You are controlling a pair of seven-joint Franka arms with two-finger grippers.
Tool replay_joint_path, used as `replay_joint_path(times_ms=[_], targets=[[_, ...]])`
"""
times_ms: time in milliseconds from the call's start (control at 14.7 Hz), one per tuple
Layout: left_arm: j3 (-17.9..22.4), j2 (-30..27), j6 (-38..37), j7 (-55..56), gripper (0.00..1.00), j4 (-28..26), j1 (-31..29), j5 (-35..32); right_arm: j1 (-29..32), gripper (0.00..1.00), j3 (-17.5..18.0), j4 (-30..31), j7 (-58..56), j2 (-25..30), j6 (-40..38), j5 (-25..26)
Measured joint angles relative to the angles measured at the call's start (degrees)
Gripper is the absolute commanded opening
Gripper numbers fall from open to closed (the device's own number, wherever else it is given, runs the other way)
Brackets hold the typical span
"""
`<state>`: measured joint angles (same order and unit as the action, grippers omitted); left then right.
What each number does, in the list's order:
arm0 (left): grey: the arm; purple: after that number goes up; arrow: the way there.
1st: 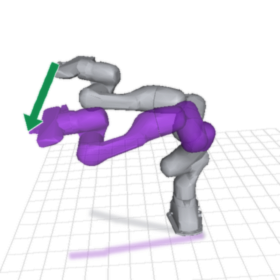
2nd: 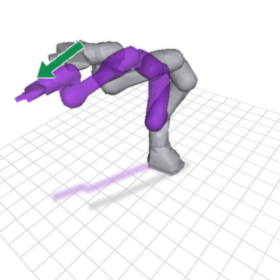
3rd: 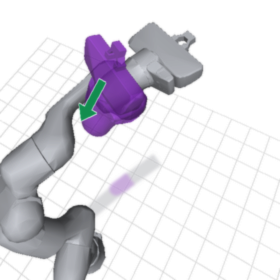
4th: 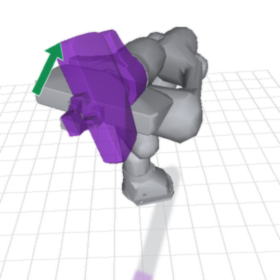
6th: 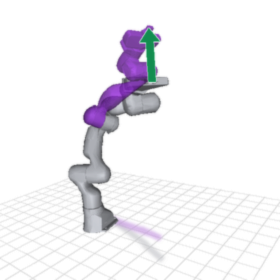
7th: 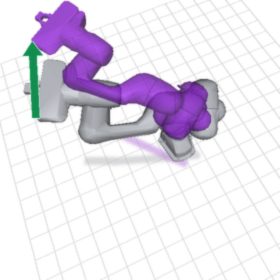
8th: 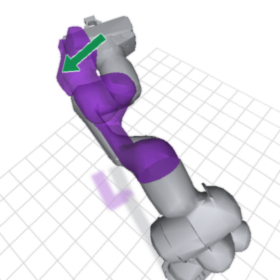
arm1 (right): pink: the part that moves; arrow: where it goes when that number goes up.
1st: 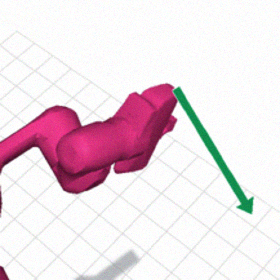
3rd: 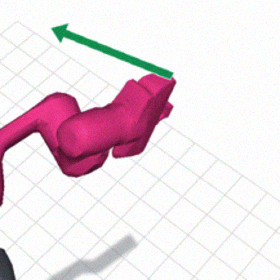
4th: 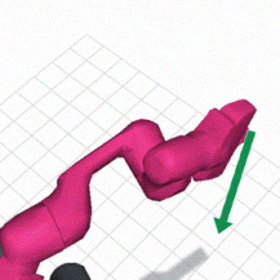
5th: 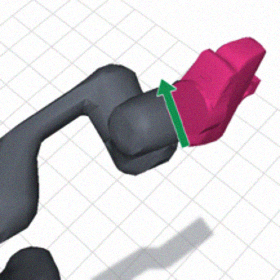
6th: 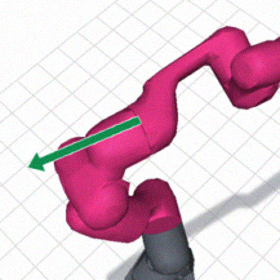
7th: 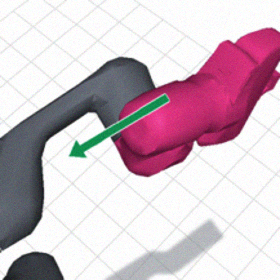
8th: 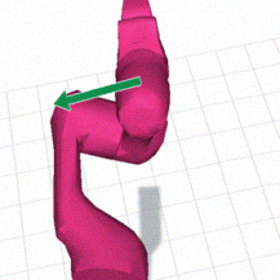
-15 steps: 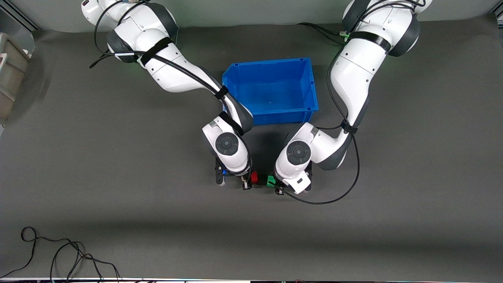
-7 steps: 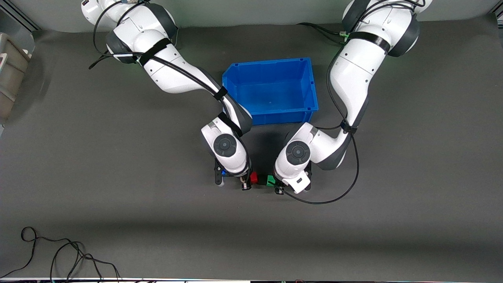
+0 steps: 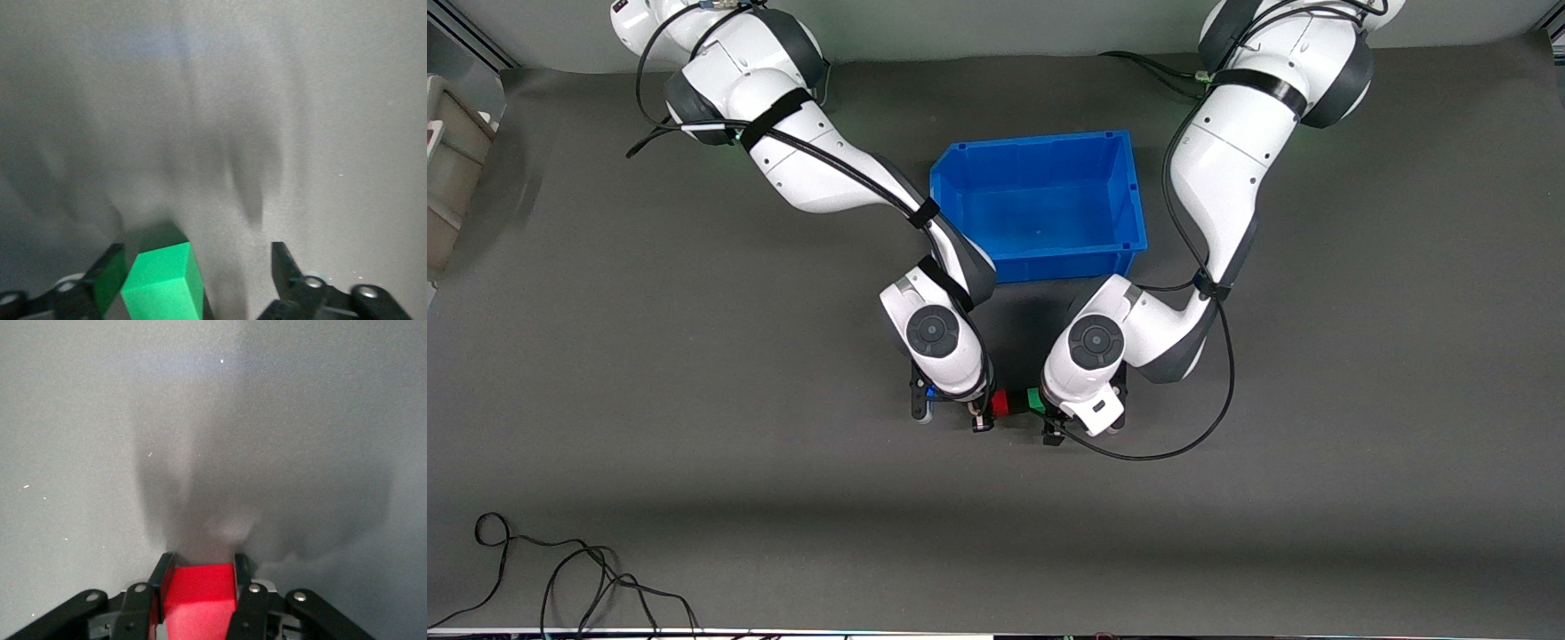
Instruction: Attach green and red cubes to black cube
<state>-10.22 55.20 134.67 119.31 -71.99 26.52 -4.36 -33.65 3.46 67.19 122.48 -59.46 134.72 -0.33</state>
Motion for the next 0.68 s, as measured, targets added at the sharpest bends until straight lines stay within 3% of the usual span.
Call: replay_joint_path(times_ms=[68, 136, 339, 679], targets=[[0.16, -0.29, -0.18, 0.0, 1.0, 0.37, -0.16, -0.03, 0.0, 0.83, 0.01, 0.0, 0.0, 0.0, 0.0, 0.0], [0.43, -0.93, -0.99, -0.03, 1.0, 0.7, -0.53, -0.18, 0.01, 1.0, 0.01, -0.01, 0.0, -0.01, 0.0, 0.0], [0.84, -4.26, -7.52, -4.82, 1.0, 1.93, -3.74, -1.67, 0.31, 1.0, -0.26, -0.56, -0.01, -1.17, 1.78, 0.07], [0.97, -11.87, -20.54, -26.05, 1.0, 2.79, -10.9, -1.89, 1.08, 1.0, -1.03, -2.38, -0.32, -1.81, 1.94, 0.29]])
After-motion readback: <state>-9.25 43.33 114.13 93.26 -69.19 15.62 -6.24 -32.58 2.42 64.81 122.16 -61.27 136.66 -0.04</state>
